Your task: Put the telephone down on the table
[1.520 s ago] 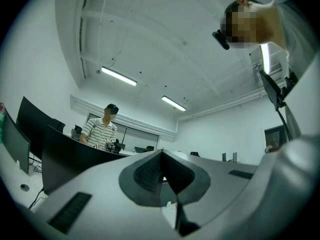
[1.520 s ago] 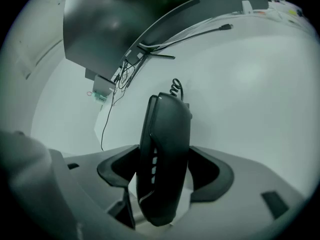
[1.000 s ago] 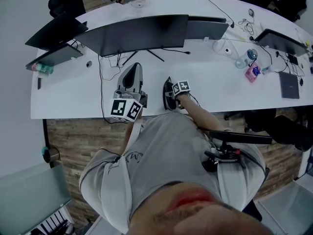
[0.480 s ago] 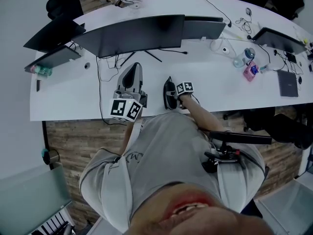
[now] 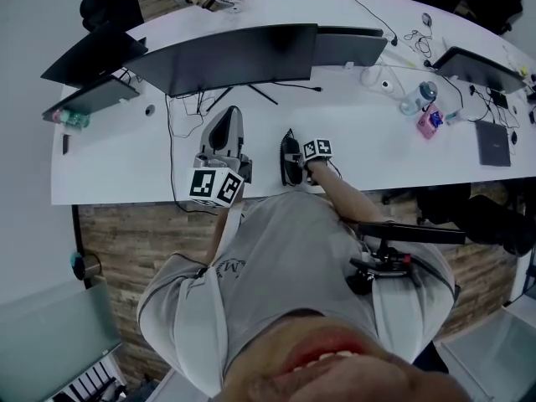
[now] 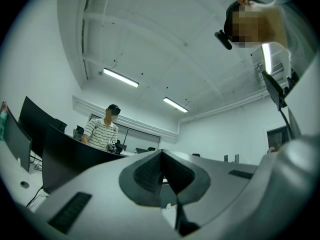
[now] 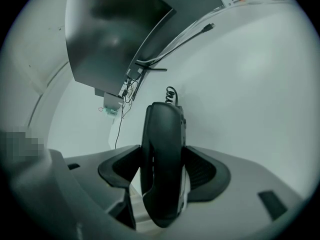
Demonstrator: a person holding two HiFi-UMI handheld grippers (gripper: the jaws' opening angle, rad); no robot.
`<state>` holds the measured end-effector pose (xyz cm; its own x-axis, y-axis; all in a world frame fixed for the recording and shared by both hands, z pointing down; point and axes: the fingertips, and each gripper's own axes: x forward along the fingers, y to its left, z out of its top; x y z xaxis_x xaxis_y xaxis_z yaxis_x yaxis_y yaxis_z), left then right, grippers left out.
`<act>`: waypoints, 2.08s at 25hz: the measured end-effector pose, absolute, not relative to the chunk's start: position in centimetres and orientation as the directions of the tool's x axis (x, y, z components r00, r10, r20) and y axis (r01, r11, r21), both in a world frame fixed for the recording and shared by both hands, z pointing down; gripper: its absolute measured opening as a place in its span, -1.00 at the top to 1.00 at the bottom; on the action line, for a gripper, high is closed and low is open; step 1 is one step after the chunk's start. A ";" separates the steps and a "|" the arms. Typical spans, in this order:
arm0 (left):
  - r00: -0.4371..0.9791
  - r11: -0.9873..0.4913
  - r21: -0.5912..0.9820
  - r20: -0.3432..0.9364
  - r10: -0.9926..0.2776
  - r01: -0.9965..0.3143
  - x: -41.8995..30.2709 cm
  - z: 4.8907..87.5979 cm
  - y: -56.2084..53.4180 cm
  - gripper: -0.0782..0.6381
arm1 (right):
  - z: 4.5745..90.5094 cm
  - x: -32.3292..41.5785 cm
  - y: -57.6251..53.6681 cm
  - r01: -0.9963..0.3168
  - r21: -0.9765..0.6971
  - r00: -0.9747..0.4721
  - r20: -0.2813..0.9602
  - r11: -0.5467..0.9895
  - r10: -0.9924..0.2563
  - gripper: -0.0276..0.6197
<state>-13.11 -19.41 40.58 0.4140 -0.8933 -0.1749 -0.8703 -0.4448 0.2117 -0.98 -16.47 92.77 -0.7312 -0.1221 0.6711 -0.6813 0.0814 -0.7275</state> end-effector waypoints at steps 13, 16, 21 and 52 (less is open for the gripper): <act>0.410 -0.444 0.224 -0.183 -0.894 -0.868 -13.6 40.5 -19.3 0.76 | 92.7 -2.5 -16.8 -0.659 -0.752 -0.746 0.648 0.028 -0.152 0.02; 0.405 -0.438 0.227 -0.178 -0.897 -0.870 -14.0 40.7 -19.1 0.76 | 92.4 -2.6 -16.7 -0.653 -0.755 -0.754 0.642 0.059 -0.139 0.02; 0.402 -0.435 0.230 -0.177 -0.899 -0.871 -14.5 40.9 -19.0 0.76 | 92.4 -1.9 -17.1 -0.684 -0.724 -0.728 0.670 0.087 -0.147 0.02; 0.380 -0.416 0.259 -0.179 -0.907 -0.872 -16.1 41.6 -18.2 0.76 | 90.6 -0.7 -17.4 -0.685 -0.723 -0.724 0.660 0.093 -0.199 0.02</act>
<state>-16.06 -18.15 41.60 0.3805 -0.9074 -0.1787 -0.8716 -0.4164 0.2588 -0.72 -17.39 90.60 -0.7241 -0.1987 0.6605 -0.6848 0.0930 -0.7227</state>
